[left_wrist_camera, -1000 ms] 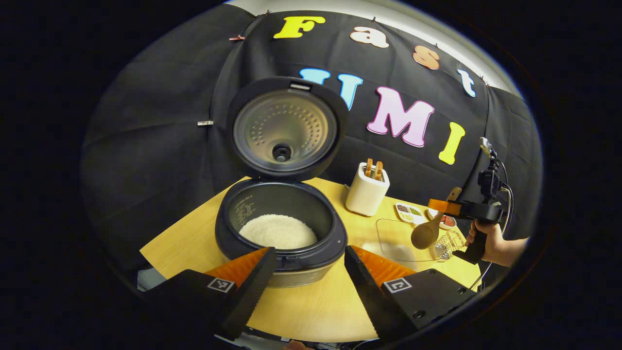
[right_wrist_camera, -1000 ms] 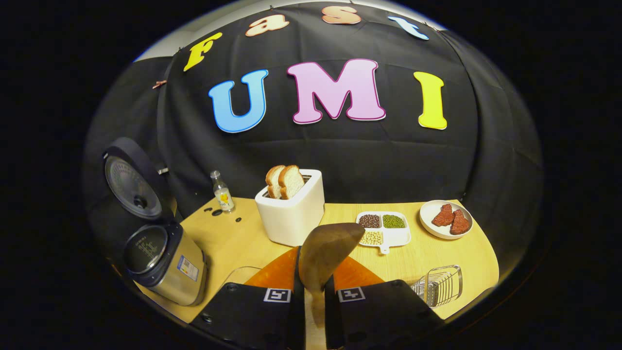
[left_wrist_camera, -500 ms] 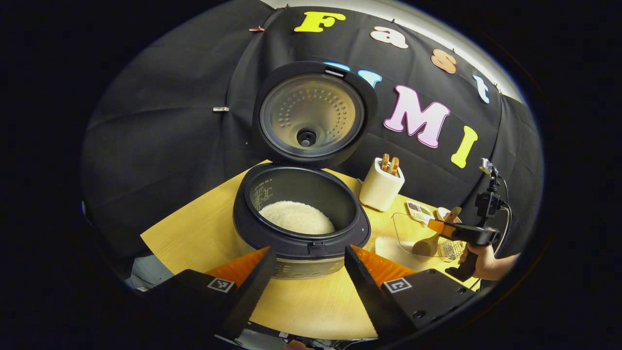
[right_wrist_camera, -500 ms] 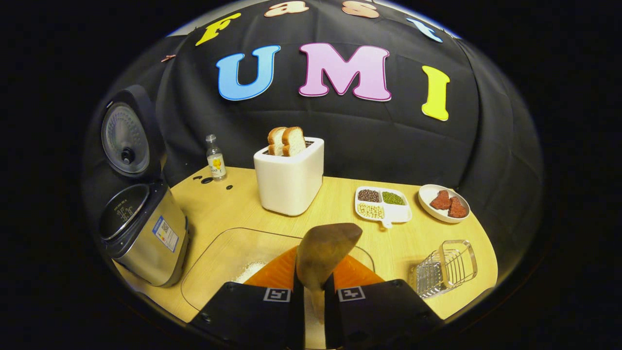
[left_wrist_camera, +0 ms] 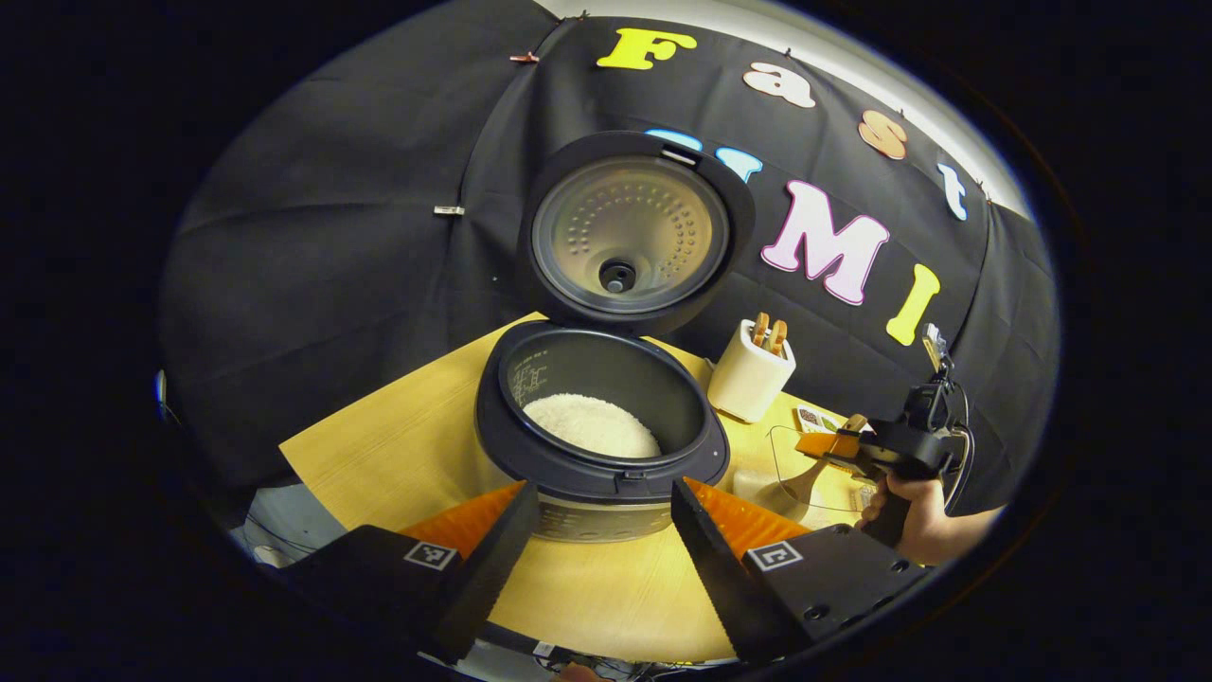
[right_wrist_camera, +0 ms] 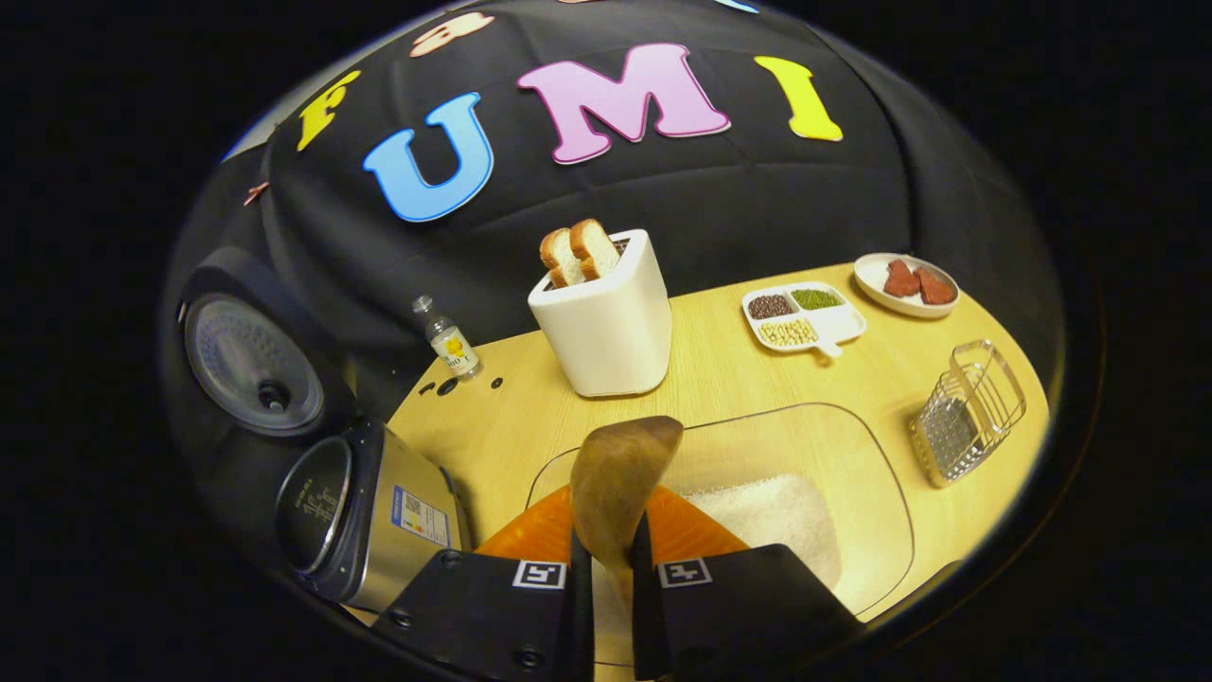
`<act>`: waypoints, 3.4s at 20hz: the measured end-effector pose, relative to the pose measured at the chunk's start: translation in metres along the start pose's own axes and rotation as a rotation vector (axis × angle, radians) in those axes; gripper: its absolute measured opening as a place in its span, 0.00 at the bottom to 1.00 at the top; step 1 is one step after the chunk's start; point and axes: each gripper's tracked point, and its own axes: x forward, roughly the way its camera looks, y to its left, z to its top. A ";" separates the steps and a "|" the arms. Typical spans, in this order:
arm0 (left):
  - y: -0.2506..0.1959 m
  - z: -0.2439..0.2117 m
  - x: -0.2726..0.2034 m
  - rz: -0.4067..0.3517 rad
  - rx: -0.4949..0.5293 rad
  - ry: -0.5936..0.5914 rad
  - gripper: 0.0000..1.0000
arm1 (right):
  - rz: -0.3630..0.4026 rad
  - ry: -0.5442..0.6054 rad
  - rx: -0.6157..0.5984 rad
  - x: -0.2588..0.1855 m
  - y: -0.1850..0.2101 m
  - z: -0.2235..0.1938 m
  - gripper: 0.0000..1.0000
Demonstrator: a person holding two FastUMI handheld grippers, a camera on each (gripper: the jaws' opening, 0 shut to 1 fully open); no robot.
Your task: Close the left gripper, press the button to open the rice cooker; take a wooden spoon from the chopstick holder with the right hand, scoop a spoonful of rice and pour it into the rice cooker, then put the wooden spoon back into the chopstick holder.
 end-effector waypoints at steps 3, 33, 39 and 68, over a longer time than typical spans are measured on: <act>0.005 -0.004 -0.002 0.015 -0.032 0.002 0.95 | -0.014 0.041 0.155 0.010 -0.006 0.002 0.21; -0.044 0.009 -0.053 0.112 -0.024 -0.093 0.95 | 0.175 0.050 0.740 -0.039 -0.057 0.082 0.20; -0.030 0.030 -0.058 0.083 0.018 -0.127 0.95 | 0.228 0.050 0.787 -0.054 0.002 0.099 0.20; 0.081 0.042 -0.048 0.066 -0.117 -0.110 0.95 | 0.505 -0.113 -0.186 -0.043 0.289 0.049 0.20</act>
